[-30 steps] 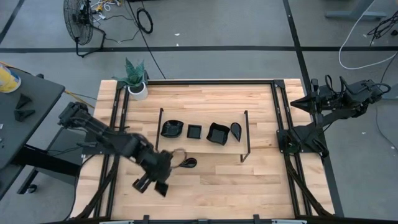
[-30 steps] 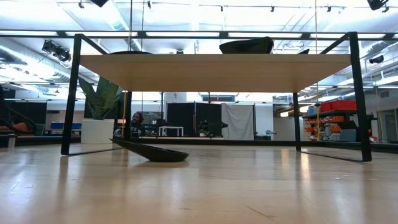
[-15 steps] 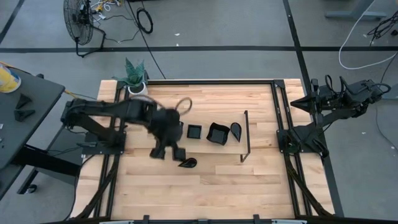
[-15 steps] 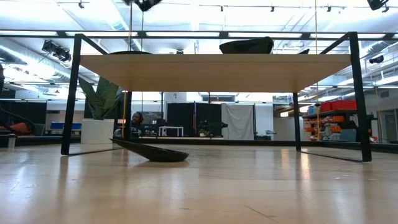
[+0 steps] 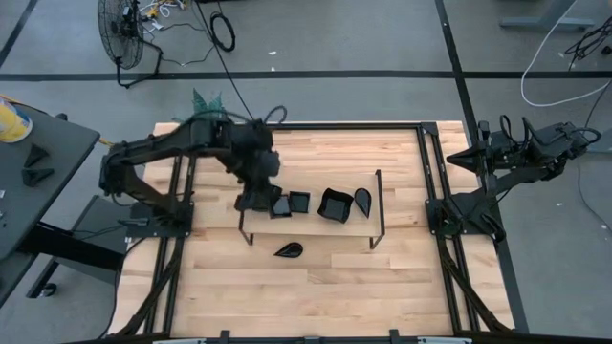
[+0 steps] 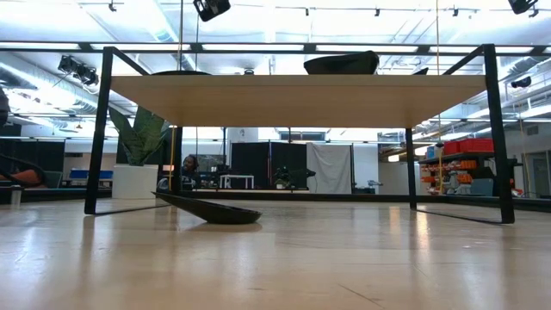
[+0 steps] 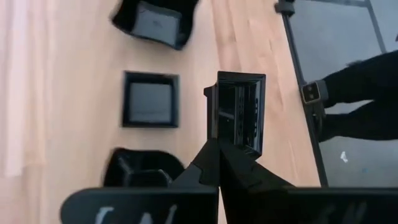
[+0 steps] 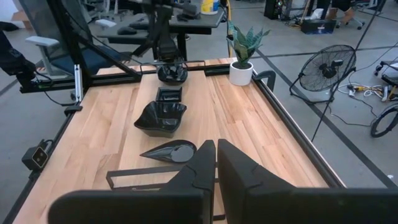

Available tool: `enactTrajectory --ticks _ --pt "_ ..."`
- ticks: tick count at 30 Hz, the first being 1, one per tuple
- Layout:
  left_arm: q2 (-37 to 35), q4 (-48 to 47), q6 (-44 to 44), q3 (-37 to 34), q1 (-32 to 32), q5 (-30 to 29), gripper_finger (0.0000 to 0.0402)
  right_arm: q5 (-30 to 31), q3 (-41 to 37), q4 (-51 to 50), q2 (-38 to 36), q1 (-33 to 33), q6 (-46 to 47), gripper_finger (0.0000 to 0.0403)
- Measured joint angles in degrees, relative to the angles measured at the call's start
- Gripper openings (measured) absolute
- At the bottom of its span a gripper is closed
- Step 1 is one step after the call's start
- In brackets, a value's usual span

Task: Pick & Place Mini shaped plates
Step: Stack the square plate on top of the square plate on the shelf

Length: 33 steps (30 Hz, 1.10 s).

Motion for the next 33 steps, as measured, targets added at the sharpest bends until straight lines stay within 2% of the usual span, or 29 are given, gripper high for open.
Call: enactTrajectory --ticks 6,10,14,25,33 --pt "4.5 -4.0 1.2 7.2 3.7 1.7 0.0 0.0 0.0 0.0 0.0 0.0 0.0 0.0023" --pt "7.9 -6.4 1.6 9.4 5.4 3.5 0.0 0.0 0.0 0.0 0.0 0.0 0.0 0.0023" --pt "10.7 -6.6 5.5 10.5 5.6 7.7 0.0 0.0 0.0 0.0 0.0 0.0 0.0 0.0023" --pt "15.9 -1.9 10.3 10.8 5.8 6.6 0.0 0.0 0.0 0.0 0.0 0.0 0.0 0.0023" --pt "17.1 -2.6 14.4 10.6 7.5 5.6 0.0 0.0 0.0 0.0 0.0 0.0 0.0 0.0023"
